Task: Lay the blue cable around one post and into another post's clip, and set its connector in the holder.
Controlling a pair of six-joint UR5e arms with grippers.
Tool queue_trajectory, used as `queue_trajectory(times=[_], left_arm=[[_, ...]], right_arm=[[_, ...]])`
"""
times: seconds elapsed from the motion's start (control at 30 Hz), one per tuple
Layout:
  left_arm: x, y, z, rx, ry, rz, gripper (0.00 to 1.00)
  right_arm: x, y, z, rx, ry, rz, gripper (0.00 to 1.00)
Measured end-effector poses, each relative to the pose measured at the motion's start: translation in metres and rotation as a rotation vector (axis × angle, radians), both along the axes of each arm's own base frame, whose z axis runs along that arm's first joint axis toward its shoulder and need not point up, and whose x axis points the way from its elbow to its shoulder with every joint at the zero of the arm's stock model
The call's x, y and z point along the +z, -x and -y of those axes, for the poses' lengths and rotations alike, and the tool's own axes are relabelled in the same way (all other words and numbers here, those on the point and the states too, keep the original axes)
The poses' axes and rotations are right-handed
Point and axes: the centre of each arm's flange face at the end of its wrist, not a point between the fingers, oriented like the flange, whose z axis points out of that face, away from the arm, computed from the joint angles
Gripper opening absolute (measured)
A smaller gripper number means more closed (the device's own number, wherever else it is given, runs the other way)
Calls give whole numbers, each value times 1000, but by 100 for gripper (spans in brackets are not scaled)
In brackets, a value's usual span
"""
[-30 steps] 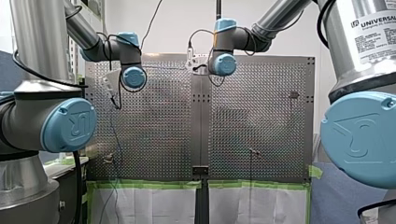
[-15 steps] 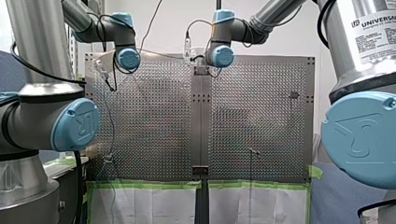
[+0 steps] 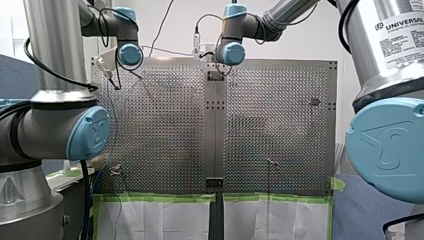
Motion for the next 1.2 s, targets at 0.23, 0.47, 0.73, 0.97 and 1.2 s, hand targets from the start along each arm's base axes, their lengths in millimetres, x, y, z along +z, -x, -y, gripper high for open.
queue_trajectory(times=[0.23,0.47,0.73,0.97,1.2], left_arm=[[-4,-19,-20,-1,-8,-13,12],[9,-40,-44,-11,4,36,12],[15,-64,-80,-19,7,56,12],[2,-81,-108,-22,10,39,12],[-14,-96,-124,-46,-2,5,12]], right_arm=[[3,-14,3,7,5,-4,0],[6,-24,7,7,5,-2,0],[6,-34,14,4,7,0,0],[2,-40,19,-7,7,3,0],[-12,-47,29,-23,-2,-14,0]])
